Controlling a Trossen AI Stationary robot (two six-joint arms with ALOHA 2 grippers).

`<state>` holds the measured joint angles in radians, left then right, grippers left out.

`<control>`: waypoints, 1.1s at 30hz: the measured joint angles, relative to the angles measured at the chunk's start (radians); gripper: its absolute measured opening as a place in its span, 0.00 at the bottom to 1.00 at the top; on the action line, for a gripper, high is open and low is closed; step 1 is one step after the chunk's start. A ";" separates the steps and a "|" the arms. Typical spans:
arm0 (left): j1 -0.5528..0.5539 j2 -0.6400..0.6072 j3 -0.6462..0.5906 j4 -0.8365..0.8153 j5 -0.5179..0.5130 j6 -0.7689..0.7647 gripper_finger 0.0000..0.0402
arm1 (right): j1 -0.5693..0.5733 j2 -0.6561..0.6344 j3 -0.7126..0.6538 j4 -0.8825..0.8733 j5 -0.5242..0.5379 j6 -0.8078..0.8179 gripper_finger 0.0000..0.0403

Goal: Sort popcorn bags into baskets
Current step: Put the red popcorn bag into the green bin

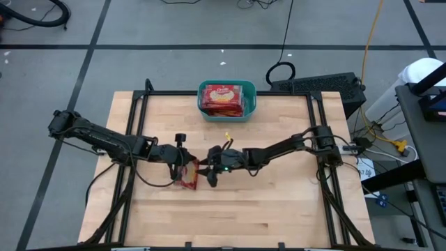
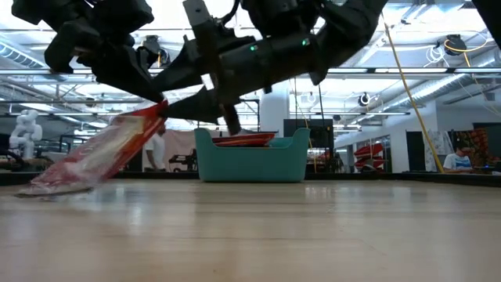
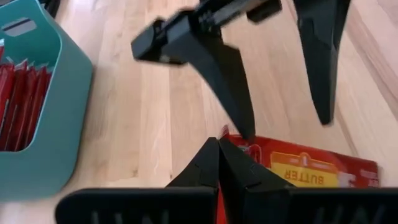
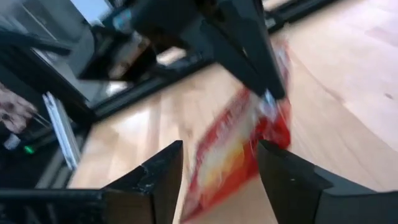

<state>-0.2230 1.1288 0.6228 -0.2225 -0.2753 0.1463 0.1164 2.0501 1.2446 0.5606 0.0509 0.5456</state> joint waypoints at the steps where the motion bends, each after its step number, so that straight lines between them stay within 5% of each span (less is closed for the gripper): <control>1: 0.000 0.000 0.000 -0.003 -0.002 -0.002 0.00 | 0.002 -0.012 0.000 -0.033 0.005 -0.001 0.50; 8: 0.000 0.000 0.000 0.025 -0.003 -0.010 0.00 | -0.001 -0.031 -0.001 -0.145 0.054 0.018 0.54; 17: 0.000 0.000 0.000 0.093 -0.003 -0.013 0.00 | -0.015 0.018 -0.001 -0.009 0.054 -0.007 0.53; 22: -0.002 0.001 0.000 0.129 -0.003 -0.013 0.00 | -0.019 0.025 -0.001 -0.008 0.059 -0.020 0.40; 28: -0.002 0.001 0.000 0.176 -0.005 -0.044 0.02 | -0.024 0.023 -0.001 0.000 0.055 -0.092 0.07; 33: -0.003 -0.001 0.000 0.200 -0.014 -0.099 0.19 | -0.044 0.006 -0.001 -0.060 0.051 -0.141 0.08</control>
<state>-0.2260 1.1278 0.6231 -0.0227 -0.2893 0.0471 0.0724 2.0562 1.2434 0.5004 0.1017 0.4045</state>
